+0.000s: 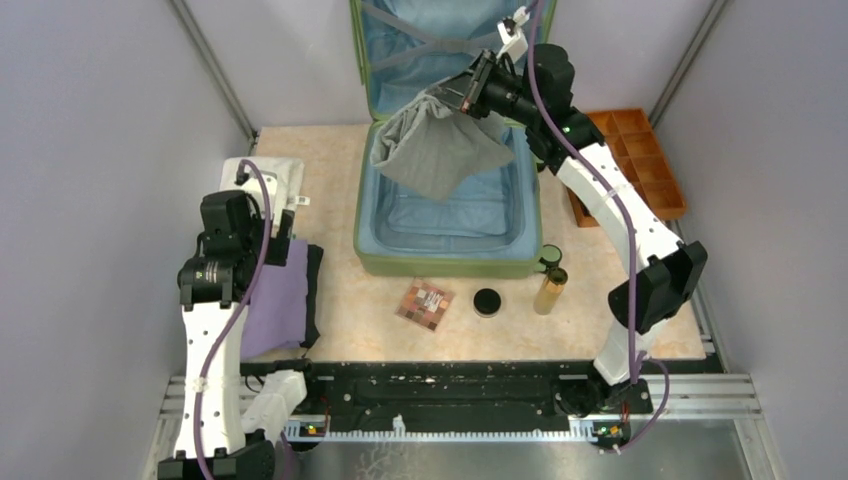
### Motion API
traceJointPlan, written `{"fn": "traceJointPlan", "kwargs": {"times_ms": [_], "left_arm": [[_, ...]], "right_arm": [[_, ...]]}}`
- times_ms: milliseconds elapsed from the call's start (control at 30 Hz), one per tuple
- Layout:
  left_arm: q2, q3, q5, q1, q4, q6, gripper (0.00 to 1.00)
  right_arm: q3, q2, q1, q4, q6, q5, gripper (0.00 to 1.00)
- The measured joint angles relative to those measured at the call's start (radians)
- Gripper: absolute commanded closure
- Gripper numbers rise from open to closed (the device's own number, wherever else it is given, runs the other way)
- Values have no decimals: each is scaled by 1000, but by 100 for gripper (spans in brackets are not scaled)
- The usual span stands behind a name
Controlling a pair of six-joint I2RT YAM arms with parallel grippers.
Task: Pack the luggage
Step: Place the clothes in the luggage.
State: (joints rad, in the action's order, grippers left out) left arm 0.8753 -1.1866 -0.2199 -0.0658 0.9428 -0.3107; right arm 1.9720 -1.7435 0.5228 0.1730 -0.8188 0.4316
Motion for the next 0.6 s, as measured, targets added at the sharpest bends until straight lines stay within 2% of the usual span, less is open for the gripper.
{"fn": "traceJointPlan", "kwargs": {"times_ms": [100, 233, 367, 500, 600], "left_arm": [[0, 10, 22, 0, 0, -2, 1], [5, 26, 42, 0, 1, -2, 2], [7, 47, 50, 0, 0, -2, 2], [15, 61, 52, 0, -7, -2, 2], [23, 70, 52, 0, -10, -2, 2]], "right_arm": [[-58, -24, -40, 27, 3, 14, 100], [-55, -110, -69, 61, 13, 44, 100], [67, -259, -77, 107, 23, 78, 100], [190, -393, -81, 84, 12, 110, 100], [74, -376, -82, -26, -15, 111, 100]]}}
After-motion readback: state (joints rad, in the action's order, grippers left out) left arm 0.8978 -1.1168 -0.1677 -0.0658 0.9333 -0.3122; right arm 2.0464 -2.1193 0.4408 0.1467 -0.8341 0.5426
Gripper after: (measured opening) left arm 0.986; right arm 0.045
